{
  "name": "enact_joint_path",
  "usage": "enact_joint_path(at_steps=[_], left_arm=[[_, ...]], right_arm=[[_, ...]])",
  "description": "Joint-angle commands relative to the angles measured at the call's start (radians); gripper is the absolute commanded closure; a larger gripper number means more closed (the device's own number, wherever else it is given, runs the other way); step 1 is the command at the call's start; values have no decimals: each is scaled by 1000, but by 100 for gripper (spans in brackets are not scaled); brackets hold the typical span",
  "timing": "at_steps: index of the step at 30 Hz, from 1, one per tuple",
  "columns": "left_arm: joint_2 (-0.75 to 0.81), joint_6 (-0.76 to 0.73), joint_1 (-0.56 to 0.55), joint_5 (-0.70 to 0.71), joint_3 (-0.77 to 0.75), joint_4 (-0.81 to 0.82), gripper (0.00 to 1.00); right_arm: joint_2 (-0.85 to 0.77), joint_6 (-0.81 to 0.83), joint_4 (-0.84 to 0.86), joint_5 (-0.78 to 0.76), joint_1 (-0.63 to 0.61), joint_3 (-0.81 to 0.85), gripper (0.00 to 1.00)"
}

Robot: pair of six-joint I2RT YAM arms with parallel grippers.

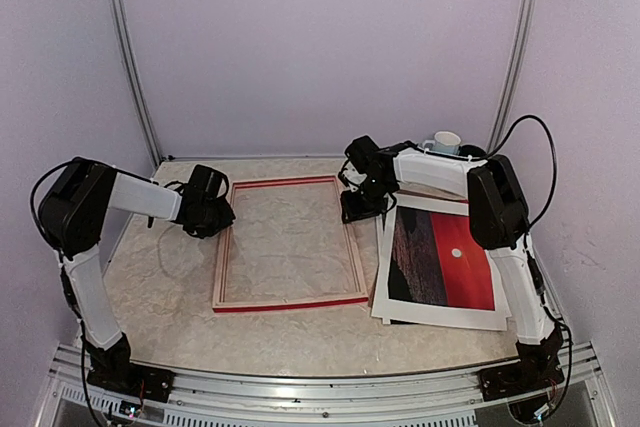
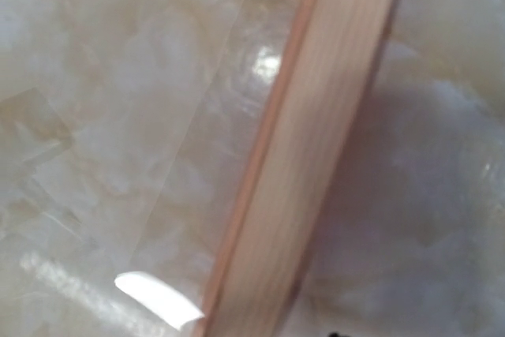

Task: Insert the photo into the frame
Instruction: Hold the frame body at the center of the board.

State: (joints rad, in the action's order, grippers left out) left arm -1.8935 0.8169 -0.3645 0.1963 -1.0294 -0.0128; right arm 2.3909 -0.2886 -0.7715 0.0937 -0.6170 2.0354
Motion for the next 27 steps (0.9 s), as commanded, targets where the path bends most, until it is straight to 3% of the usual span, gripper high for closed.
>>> enact_joint_path(at_steps=[1, 15, 27], left_arm=[[-57, -10, -15, 62, -41, -97, 76], [-43, -18, -23, 100, -69, -137, 76], [-31, -41, -22, 109, -120, -169, 74]], right_arm=[[23, 17, 32, 12, -10, -29, 61], [-45, 3, 124, 30, 8, -133, 65], [-65, 1, 71, -45, 14, -32, 60]])
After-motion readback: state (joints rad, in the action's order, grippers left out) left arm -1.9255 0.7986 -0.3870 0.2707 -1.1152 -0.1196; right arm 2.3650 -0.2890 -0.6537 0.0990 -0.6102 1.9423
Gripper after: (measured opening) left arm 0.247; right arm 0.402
